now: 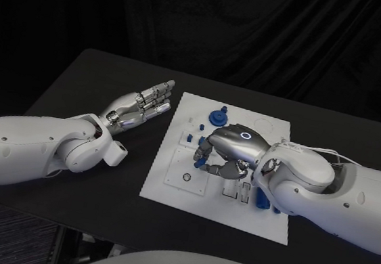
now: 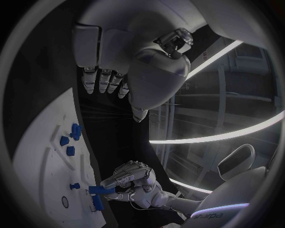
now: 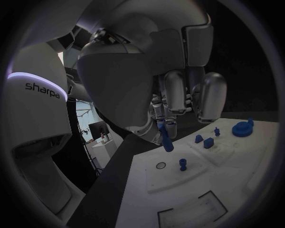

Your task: Assemble the parts on the task board

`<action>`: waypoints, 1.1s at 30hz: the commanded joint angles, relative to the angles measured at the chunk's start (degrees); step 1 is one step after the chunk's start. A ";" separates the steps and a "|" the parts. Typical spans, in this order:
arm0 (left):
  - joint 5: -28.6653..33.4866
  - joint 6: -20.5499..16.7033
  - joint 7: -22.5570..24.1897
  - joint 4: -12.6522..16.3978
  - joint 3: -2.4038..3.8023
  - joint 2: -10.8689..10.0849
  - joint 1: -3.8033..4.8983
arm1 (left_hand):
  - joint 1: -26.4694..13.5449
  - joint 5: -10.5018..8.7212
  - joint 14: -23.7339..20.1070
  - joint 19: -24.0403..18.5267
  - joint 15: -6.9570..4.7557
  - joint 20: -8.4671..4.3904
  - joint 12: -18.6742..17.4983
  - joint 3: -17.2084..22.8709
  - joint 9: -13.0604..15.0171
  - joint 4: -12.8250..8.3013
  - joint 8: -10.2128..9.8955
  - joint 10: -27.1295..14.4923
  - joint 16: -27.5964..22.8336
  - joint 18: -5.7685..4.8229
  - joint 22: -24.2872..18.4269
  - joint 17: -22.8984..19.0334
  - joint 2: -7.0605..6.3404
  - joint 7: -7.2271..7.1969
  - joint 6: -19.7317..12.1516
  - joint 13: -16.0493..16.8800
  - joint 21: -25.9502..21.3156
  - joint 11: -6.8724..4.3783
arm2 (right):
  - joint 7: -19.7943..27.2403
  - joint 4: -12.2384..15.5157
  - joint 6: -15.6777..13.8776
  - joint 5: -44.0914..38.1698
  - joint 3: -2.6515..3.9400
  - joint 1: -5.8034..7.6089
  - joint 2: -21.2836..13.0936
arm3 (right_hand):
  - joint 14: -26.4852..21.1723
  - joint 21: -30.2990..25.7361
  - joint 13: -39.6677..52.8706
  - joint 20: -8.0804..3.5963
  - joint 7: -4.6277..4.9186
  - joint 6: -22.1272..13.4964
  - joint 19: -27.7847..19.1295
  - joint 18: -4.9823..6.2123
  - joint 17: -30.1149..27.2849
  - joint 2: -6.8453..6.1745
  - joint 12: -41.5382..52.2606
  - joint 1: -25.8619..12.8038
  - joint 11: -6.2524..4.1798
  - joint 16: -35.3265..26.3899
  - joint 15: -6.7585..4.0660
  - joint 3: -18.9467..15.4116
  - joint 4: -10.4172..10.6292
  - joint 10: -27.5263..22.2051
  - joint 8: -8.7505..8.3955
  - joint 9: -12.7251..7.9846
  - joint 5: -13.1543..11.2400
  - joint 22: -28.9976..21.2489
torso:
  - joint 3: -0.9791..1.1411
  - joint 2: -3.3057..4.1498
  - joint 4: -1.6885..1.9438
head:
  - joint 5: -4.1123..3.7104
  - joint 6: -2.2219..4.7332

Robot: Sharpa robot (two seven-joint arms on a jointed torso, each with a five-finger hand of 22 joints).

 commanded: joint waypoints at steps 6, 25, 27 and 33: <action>-0.13 1.17 5.58 0.38 0.06 0.30 -0.09 | 0.54 0.37 0.15 -0.04 0.44 0.39 -0.38 0.36 -0.05 0.13 -0.06 0.11 -0.21 -0.51 -0.09 -0.06 -0.01 0.37 -0.17 -0.06 -0.20 0.40 | 1.39 -2.07 4.11 -5.08 0.02 -0.65 3.98 | 0.95 0.22 0.03 -0.10 -0.18 0.34 0.26 -0.78 0.08 0.55 -0.26 -0.07 -0.03 0.22 -0.38 0.03 -0.32 0.50 0.11 2.29 0.01 9.77 | -0.03 -0.08 0.48 | -0.39 -0.01; -0.13 1.92 5.12 -0.25 0.06 0.85 -0.12 | 1.32 1.08 0.15 -0.04 1.10 0.93 -0.38 0.59 -0.07 -0.03 -0.07 0.11 -0.21 -0.65 -0.09 -0.06 0.22 1.06 -0.44 -0.06 -0.20 0.87 | 0.13 -4.52 7.06 -6.77 0.01 -1.93 6.66 | 0.97 0.03 0.02 -0.16 -0.08 0.12 0.22 -0.75 -0.09 0.68 -0.65 0.31 -0.02 0.11 -0.39 0.22 -0.91 0.65 -0.06 2.57 0.04 9.71 | 0.03 -0.02 0.28 | -0.02 -0.01; -0.13 1.96 5.08 -0.29 0.06 0.86 -0.13 | 1.32 1.08 0.15 -0.04 1.10 0.93 -0.38 0.59 -0.07 -0.03 -0.07 0.11 -0.21 -0.65 -0.09 -0.06 0.22 1.06 -0.44 -0.06 -0.20 0.87 | -0.01 -4.56 7.17 -7.20 0.01 -2.04 6.65 | 0.97 0.03 0.02 -0.16 -0.08 0.12 0.22 -0.75 -0.09 0.68 -0.65 0.31 -0.02 0.11 -0.39 0.22 -0.91 0.65 -0.06 2.57 0.04 9.71 | 0.00 -0.03 0.28 | 0.15 -0.01; -0.13 2.14 4.85 -0.42 0.06 0.85 -0.16 | 1.45 1.22 0.15 -0.04 1.17 1.00 -0.38 0.62 -0.07 -0.06 -0.08 0.11 -0.21 -0.65 -0.09 -0.06 0.20 1.14 -0.50 -0.06 -0.20 0.92 | -0.37 -4.74 7.21 -8.13 0.01 -2.22 6.52 | 0.95 0.00 0.02 -0.17 -0.06 0.09 0.21 -0.74 -0.12 0.70 -0.71 0.34 0.00 0.08 -0.39 0.24 -0.98 0.66 -0.08 2.61 0.07 9.70 | 0.04 -0.08 0.14 | 0.63 -0.01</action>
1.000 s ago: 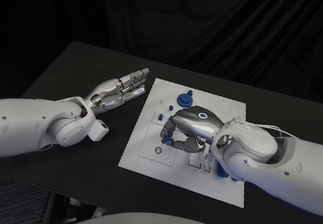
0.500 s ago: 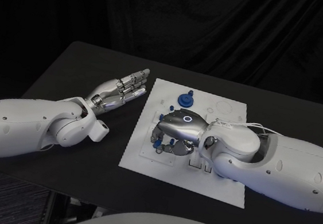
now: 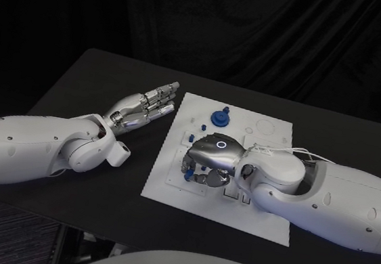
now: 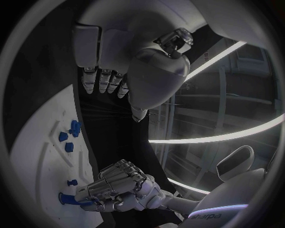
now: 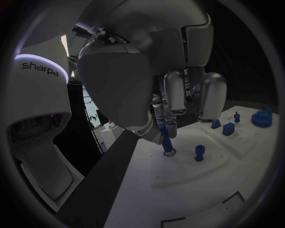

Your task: Assemble the parts on the task board

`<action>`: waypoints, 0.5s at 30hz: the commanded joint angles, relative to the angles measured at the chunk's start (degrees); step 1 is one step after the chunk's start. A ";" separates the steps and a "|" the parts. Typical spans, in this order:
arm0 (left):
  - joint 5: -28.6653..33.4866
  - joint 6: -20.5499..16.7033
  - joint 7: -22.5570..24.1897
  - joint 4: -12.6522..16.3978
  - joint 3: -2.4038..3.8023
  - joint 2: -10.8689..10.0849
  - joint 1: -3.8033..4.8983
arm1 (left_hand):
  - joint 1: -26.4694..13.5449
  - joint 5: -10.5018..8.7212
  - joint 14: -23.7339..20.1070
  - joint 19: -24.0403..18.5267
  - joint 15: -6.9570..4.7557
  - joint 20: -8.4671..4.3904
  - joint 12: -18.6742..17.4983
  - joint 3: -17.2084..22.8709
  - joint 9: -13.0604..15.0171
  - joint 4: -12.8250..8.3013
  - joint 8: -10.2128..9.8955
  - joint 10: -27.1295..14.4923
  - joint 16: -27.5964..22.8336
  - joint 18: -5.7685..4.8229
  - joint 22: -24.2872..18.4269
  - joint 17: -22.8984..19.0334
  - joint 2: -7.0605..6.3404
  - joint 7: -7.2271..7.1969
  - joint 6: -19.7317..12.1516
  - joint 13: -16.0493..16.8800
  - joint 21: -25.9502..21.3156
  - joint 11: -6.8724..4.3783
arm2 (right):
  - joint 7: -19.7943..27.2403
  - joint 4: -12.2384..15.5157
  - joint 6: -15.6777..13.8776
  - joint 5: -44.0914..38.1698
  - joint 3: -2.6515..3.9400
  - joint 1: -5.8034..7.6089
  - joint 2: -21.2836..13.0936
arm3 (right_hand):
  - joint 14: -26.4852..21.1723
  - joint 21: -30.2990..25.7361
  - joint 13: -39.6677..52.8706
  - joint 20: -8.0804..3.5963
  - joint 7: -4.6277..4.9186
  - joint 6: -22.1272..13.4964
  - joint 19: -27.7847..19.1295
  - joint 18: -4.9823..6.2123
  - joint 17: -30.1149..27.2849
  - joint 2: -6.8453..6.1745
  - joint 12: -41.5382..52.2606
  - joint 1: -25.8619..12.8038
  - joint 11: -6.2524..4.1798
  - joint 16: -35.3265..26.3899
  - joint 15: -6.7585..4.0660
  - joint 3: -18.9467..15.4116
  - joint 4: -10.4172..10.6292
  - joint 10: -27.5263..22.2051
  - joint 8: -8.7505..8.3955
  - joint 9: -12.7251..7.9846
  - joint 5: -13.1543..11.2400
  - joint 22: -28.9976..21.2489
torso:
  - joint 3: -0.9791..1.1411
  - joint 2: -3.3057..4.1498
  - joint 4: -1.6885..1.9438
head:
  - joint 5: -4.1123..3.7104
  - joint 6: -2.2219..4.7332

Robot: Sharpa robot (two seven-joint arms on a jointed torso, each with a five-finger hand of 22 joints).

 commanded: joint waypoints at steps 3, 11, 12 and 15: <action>-0.10 0.98 4.76 -0.04 0.05 0.12 -0.10 | 0.72 0.35 -0.02 0.15 0.61 0.40 -0.38 0.31 -0.07 -0.07 -0.08 -0.05 -0.21 -0.67 -0.06 -0.08 0.00 0.30 -0.11 -0.07 -0.20 0.37 | -1.20 -0.15 1.08 -1.74 0.02 -0.22 -0.07 | 0.96 0.00 0.05 -0.17 0.07 0.16 0.21 -0.80 0.00 0.63 -0.38 -0.02 -0.01 0.08 -0.39 -0.09 -0.34 0.27 0.21 2.60 0.29 9.70 | 0.04 -0.09 -0.04 | 0.30 -0.01; -0.10 1.19 4.54 -0.17 0.05 0.17 -0.12 | 0.83 0.39 -0.02 0.15 0.68 0.47 -0.38 0.34 -0.08 -0.11 -0.09 -0.05 -0.21 -0.67 -0.06 -0.08 -0.02 0.25 -0.16 -0.07 -0.20 0.40 | -1.40 -0.31 1.37 -1.87 0.02 -0.34 -0.10 | 0.94 -0.06 0.05 -0.17 0.08 0.17 0.19 -0.79 -0.06 0.65 -0.40 -0.02 -0.01 0.04 -0.39 -0.08 -0.37 0.30 0.21 2.63 0.28 9.68 | 0.06 -0.07 0.00 | 0.45 -0.01; -0.10 1.20 4.51 -0.19 0.05 0.16 -0.12 | 0.83 0.39 -0.02 0.15 0.68 0.47 -0.38 0.34 -0.08 -0.11 -0.09 -0.05 -0.21 -0.67 -0.06 -0.08 -0.02 0.25 -0.16 -0.07 -0.20 0.40 | -1.43 -0.34 1.42 -1.87 0.02 -0.35 -0.09 | 0.94 -0.06 0.05 -0.17 0.08 0.17 0.19 -0.79 -0.06 0.65 -0.40 -0.02 -0.01 0.04 -0.39 -0.08 -0.37 0.30 0.21 2.63 0.28 9.68 | 0.04 -0.07 0.00 | 0.51 -0.01; -0.10 1.27 4.44 -0.25 0.05 0.16 -0.13 | 0.94 0.39 -0.02 0.15 0.73 0.53 -0.38 0.36 -0.08 -0.12 -0.10 -0.05 -0.21 -0.66 -0.06 -0.08 -0.04 0.12 -0.21 -0.07 -0.20 0.44 | -1.57 -0.40 1.68 -1.88 0.02 -0.37 -0.08 | 0.92 -0.13 0.06 -0.17 0.09 0.17 0.17 -0.78 -0.14 0.66 -0.43 -0.04 0.00 -0.02 -0.38 -0.09 -0.39 0.32 0.21 2.66 0.27 9.66 | 0.02 -0.06 0.00 | 0.75 -0.01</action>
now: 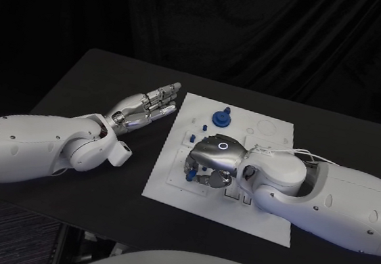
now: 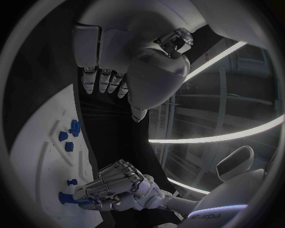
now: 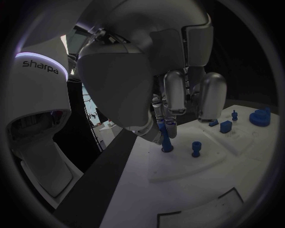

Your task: Assemble the parts on the task board

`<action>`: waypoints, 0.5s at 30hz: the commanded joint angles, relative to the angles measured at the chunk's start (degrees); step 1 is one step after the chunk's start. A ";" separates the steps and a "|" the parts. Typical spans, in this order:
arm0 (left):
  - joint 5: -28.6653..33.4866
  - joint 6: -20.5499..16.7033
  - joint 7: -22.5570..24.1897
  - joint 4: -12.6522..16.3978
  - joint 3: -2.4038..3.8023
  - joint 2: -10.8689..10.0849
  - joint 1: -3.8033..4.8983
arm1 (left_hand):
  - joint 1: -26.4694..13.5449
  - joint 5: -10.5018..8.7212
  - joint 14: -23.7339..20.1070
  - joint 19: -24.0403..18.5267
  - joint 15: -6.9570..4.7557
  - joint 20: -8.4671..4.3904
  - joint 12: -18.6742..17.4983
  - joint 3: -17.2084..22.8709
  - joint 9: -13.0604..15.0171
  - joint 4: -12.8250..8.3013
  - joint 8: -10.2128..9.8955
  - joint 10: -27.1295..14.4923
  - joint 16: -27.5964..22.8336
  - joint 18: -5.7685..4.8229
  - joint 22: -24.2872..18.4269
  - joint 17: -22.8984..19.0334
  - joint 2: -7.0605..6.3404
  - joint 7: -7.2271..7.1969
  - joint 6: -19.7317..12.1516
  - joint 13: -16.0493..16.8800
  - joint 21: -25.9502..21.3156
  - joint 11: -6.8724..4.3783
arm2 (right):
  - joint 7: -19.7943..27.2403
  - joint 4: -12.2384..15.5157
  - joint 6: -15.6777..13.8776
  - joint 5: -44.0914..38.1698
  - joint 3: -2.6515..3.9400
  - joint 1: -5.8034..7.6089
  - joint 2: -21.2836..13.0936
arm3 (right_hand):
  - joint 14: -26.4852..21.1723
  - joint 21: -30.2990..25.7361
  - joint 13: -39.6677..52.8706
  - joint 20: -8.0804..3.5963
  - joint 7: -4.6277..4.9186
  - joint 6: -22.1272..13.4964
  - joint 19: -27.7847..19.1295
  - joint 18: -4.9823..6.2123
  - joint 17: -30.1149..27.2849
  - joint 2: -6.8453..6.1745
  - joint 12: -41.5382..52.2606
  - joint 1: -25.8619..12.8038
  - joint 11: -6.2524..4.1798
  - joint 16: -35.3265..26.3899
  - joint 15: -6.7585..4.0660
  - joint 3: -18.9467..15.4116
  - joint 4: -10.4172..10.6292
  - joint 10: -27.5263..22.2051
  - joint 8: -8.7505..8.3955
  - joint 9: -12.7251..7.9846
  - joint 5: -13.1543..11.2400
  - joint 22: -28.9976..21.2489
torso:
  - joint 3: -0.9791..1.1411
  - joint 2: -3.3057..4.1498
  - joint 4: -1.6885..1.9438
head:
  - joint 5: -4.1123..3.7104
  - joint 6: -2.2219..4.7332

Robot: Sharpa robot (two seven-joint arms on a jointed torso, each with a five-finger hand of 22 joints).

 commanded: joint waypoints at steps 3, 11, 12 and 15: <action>-0.09 0.90 4.38 -0.02 0.05 0.10 -0.09 | 0.51 0.39 -0.02 -0.05 0.32 0.32 -0.38 0.36 -0.08 -0.12 -0.09 -0.05 -0.21 -0.67 -0.05 -0.10 -0.01 0.12 -0.21 -0.05 -0.20 0.44 | -1.41 -0.13 1.10 -0.81 0.02 -0.19 0.02 | 0.89 -0.13 0.06 -0.17 0.10 0.37 0.17 -0.78 -0.17 0.67 -0.22 -0.02 0.00 -0.08 -0.38 -0.08 -0.41 0.32 0.16 2.67 0.27 9.66 | -0.03 0.03 0.03 | 0.37 -0.01; -0.09 1.16 4.20 -0.14 0.05 0.25 -0.11 | 0.60 0.39 -0.02 -0.05 0.37 0.38 -0.38 0.38 -0.07 -0.12 -0.09 -0.05 -0.21 -0.66 -0.05 -0.10 -0.01 0.01 -0.21 -0.05 -0.20 0.47 | -1.32 -0.74 1.36 -0.81 0.03 -0.56 0.67 | 0.76 -0.46 -0.01 -0.10 0.33 -0.32 0.02 -0.74 -0.44 0.65 -0.80 -0.25 0.23 -0.33 -0.22 -0.08 -0.62 0.05 -0.31 2.81 0.16 9.57 | -0.04 0.00 0.03 | 0.50 -0.01; -0.09 1.18 4.18 -0.14 0.05 0.25 -0.11 | 0.60 0.39 -0.02 -0.05 0.37 0.38 -0.38 0.38 -0.07 -0.12 -0.09 -0.05 -0.21 -0.66 -0.05 -0.10 -0.01 0.01 -0.21 -0.05 -0.20 0.47 | -1.26 -0.85 1.40 -0.81 0.02 -0.65 0.74 | 0.70 -0.65 -0.05 -0.02 0.50 -0.92 -0.07 -0.71 -0.53 0.61 -1.15 -0.50 0.41 -0.43 -0.08 -0.09 -0.62 -0.23 -0.70 2.80 0.03 9.51 | -0.03 0.00 0.04 | 0.49 -0.01; -0.09 1.19 4.15 -0.15 0.05 0.22 -0.11 | 0.60 0.39 -0.02 -0.05 0.37 0.38 -0.38 0.38 -0.07 -0.12 -0.09 -0.05 -0.21 -0.66 -0.05 -0.10 -0.01 0.01 -0.21 -0.05 -0.20 0.47 | -1.10 -1.11 1.55 -0.81 0.02 -0.91 0.88 | 0.48 -1.21 -0.15 0.32 1.21 -2.96 -0.34 -0.65 -0.92 0.46 -2.00 -1.35 1.03 -0.77 0.48 -0.20 -0.38 -1.38 -2.00 2.59 -1.01 9.36 | -0.02 0.00 0.08 | 0.43 -0.01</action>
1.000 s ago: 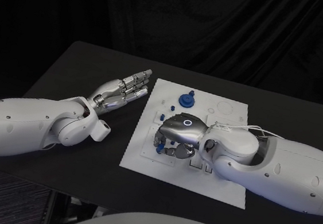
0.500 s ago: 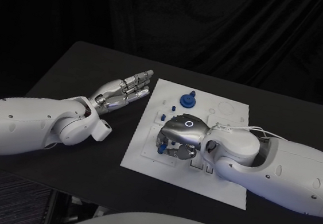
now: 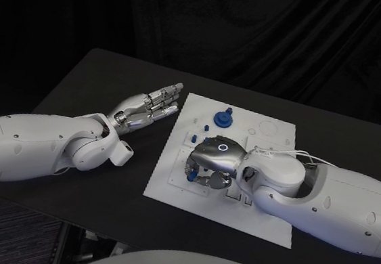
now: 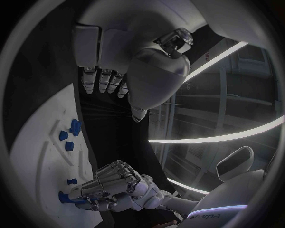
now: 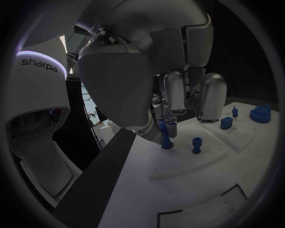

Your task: Assemble the parts on the task board

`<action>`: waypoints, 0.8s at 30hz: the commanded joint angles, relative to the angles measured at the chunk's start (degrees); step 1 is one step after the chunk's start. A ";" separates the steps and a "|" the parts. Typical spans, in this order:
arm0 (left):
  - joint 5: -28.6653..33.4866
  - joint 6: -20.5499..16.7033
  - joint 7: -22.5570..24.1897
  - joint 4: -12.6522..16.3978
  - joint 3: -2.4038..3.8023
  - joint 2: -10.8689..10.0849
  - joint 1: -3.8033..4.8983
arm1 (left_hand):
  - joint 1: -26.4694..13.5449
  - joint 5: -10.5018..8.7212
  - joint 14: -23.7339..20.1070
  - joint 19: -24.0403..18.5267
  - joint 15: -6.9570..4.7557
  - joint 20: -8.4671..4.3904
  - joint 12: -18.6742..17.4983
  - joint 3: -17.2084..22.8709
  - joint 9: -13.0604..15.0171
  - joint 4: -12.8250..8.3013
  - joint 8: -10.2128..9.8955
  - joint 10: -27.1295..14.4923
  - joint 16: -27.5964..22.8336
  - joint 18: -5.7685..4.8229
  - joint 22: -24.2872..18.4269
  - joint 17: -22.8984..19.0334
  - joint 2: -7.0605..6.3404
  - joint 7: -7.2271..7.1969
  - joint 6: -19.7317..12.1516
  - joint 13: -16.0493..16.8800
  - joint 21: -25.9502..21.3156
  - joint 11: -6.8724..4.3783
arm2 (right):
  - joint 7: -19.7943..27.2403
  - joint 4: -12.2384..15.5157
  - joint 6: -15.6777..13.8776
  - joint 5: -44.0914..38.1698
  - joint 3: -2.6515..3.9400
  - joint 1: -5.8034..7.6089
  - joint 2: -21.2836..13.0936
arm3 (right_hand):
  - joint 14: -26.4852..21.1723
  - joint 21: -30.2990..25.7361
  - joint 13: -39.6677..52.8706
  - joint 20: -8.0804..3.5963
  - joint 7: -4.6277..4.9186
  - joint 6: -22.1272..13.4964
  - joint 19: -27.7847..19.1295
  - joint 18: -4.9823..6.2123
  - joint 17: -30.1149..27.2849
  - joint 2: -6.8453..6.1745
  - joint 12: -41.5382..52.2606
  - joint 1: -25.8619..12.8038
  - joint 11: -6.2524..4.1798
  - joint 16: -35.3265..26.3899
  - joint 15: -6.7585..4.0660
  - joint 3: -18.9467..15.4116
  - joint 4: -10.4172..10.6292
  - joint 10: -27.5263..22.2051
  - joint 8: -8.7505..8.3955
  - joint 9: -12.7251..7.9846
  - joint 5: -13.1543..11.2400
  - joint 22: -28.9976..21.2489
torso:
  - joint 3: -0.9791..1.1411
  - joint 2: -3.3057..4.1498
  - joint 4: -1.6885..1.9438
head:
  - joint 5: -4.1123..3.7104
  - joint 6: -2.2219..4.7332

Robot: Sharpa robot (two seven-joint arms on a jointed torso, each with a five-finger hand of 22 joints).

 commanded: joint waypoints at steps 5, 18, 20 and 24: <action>-0.08 0.83 4.11 0.01 0.04 0.08 -0.08 | 0.72 0.38 -0.02 -0.05 0.45 0.47 -0.38 0.25 -0.06 0.05 -0.08 -0.05 -0.21 -0.65 -0.07 -0.05 0.02 0.17 -0.16 -0.07 -0.20 0.49 | -0.97 -0.68 1.46 -0.56 -0.02 -0.80 0.29 | -0.23 -2.49 -0.23 1.04 0.34 -6.40 -1.26 -0.29 -1.42 -0.51 -1.81 -2.95 1.35 -1.43 1.24 -0.84 0.85 -3.80 -3.78 -0.66 -3.46 8.80 | 0.00 0.01 -0.04 | -0.04 -0.01; -0.06 1.03 4.05 -0.20 0.04 0.13 -0.14 | 0.85 0.38 -0.02 -0.05 0.51 0.56 -0.38 0.29 -0.05 0.07 -0.07 -0.05 -0.21 -0.64 -0.07 -0.05 0.05 0.57 -0.13 -0.07 -0.20 0.46 | -3.22 0.03 0.84 -0.56 -0.01 -1.10 -1.01 | -3.20 -9.98 0.73 3.31 -2.55 -23.11 -4.53 1.09 -5.47 -1.24 -2.43 -4.12 4.32 -4.50 3.38 -6.74 1.37 -20.30 -4.79 -4.75 -6.12 6.83 | -0.02 0.01 -0.02 | -0.16 -0.01; 0.51 1.06 4.03 -0.19 0.04 0.07 -0.15 | 0.90 0.41 -0.02 -0.05 0.53 0.60 -0.38 0.30 -0.05 0.07 -0.06 -0.05 -0.21 -0.63 -0.07 -0.05 0.06 0.75 -0.09 -0.07 -0.20 0.46 | -3.40 0.65 -0.66 -0.56 0.00 -1.10 -1.85 | -3.35 -10.34 1.08 3.28 -2.74 -24.31 -4.66 1.17 -5.61 -1.28 -1.48 -3.56 4.44 -4.58 3.40 -7.91 2.17 -21.64 -4.67 -5.24 -6.45 6.75 | 0.00 0.02 -0.03 | -0.29 -0.01; 2.24 1.21 3.95 -0.22 0.04 0.03 -0.19 | 1.18 0.75 -0.02 -0.05 0.54 0.66 -0.38 0.34 -0.01 0.01 -0.01 -0.05 -0.21 -0.57 -0.07 -0.05 -0.02 1.13 0.13 -0.07 -0.20 0.48 | -4.11 2.62 -5.17 -0.27 0.28 -1.04 -4.24 | -3.76 -11.41 1.35 3.25 -3.71 -30.09 -5.03 1.30 -6.07 -3.39 -0.03 -1.54 4.91 -4.86 3.21 -11.20 6.95 -26.47 -5.05 -7.02 -7.05 6.53 | -0.01 -0.01 -0.02 | -0.56 -0.01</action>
